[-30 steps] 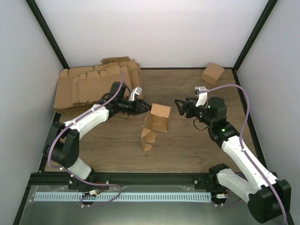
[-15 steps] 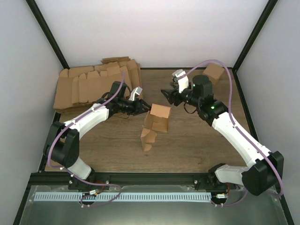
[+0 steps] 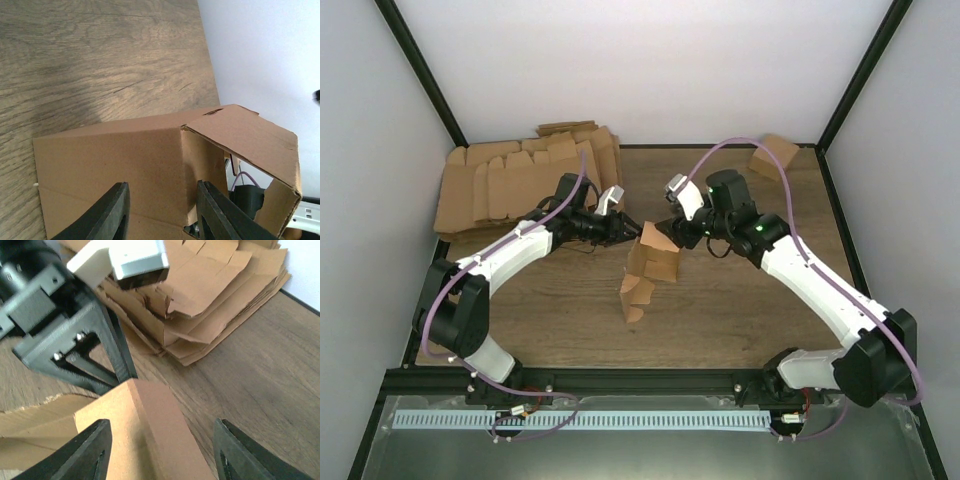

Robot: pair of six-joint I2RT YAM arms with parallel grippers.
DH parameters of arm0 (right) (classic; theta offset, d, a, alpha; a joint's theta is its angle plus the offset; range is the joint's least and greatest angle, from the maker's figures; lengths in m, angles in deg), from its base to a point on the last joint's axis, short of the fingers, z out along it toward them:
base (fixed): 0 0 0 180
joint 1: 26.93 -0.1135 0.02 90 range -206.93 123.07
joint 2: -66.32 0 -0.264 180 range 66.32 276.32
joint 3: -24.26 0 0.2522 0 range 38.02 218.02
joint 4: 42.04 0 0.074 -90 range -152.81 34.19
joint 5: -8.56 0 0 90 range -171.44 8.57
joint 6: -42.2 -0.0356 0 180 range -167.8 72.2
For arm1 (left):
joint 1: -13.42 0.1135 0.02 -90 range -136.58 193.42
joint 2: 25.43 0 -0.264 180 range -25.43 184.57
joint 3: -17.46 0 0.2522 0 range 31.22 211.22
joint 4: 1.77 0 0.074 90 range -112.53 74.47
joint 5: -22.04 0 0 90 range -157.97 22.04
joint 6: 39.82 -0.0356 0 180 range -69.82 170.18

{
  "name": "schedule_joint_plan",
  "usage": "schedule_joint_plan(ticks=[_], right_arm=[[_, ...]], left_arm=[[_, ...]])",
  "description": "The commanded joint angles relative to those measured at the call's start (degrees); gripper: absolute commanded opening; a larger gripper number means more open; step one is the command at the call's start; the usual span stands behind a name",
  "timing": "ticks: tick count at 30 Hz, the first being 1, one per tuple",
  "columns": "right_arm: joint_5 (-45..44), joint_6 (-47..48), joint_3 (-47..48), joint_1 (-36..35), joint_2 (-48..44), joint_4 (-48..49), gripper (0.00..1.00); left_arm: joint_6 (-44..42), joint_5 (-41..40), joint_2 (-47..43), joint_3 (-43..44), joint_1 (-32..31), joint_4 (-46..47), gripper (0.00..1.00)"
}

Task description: Fold the paper box

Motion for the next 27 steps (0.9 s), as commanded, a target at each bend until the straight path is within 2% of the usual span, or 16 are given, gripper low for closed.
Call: schedule_joint_plan(ticks=[1,10,21,27], right_arm=[[-0.67,1.54,1.29,-1.04,1.99,-3.21,0.56],[-7.23,3.34,-1.47,-5.03,2.60,-3.17,0.54],[-18.57,7.98,-4.64,-11.62,3.14,-2.43,0.45],[-23.80,9.22,-6.38,-13.08,3.27,1.07,0.43]], left_arm=[[-1.26,0.82,0.19,1.17,-0.26,-0.29,0.39],[-1.21,0.53,0.25,1.25,-0.26,-0.38,0.39],[-0.68,0.01,-0.33,1.36,-0.30,-0.03,0.39],[-0.72,-1.92,-3.85,1.18,-0.16,-0.60,0.43]])
